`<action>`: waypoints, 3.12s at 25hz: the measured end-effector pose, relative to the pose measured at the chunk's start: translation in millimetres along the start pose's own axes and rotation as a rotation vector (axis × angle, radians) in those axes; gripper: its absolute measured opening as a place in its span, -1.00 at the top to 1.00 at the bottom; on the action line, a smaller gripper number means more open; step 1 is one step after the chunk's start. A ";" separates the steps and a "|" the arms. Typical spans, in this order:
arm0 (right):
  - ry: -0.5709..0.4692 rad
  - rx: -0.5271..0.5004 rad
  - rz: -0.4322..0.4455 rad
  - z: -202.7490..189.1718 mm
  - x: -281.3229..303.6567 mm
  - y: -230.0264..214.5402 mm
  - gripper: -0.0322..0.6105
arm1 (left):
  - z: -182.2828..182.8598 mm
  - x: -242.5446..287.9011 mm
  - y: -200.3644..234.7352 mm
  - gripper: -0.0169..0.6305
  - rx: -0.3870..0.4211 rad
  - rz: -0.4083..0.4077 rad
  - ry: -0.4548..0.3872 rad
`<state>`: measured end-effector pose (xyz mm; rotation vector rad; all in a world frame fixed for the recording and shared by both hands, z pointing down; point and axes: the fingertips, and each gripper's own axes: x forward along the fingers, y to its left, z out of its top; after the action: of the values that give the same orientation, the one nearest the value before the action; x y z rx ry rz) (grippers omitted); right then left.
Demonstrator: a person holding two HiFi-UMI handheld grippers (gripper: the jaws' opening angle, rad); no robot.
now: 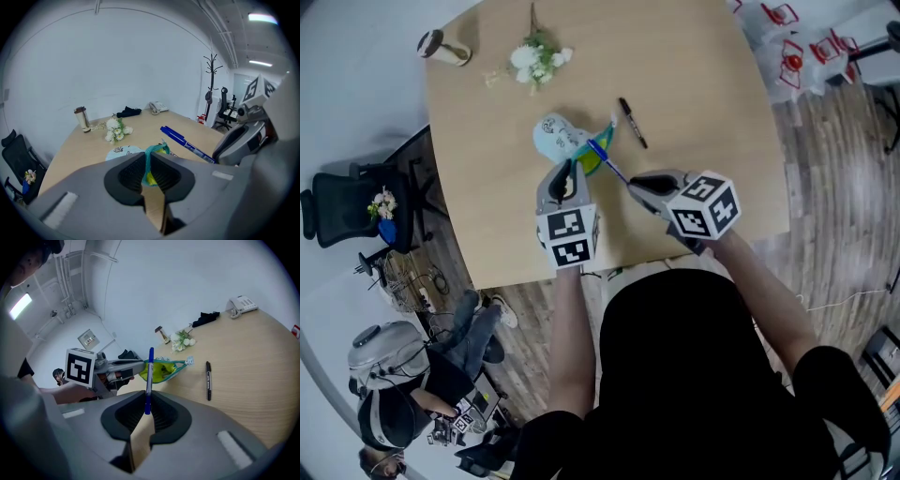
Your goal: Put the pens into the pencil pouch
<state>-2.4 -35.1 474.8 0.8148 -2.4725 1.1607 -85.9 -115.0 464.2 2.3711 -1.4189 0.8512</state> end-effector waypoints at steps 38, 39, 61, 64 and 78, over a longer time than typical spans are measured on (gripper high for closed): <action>0.222 0.104 -0.041 -37.0 35.2 -9.0 0.76 | -14.7 -10.1 -13.6 0.84 -0.015 -0.040 0.012; 0.216 0.103 -0.045 -33.9 36.3 -9.2 0.76 | -15.0 -10.7 -13.7 0.84 -0.015 -0.040 0.012; 0.078 0.146 -0.100 8.6 51.6 -20.8 0.76 | -18.4 -17.5 -13.9 0.84 -0.009 -0.045 0.029; 0.065 0.153 -0.100 12.0 56.0 -22.4 0.76 | -17.4 -17.2 -15.4 0.84 -0.007 -0.047 0.029; 0.033 0.130 -0.126 33.5 67.8 -25.5 0.76 | -12.2 -22.4 -12.1 0.84 0.005 -0.045 0.031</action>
<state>-41.9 -99.2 501.4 0.9639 -2.3024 1.2890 -87.7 -87.0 461.5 2.3737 -1.3475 0.8774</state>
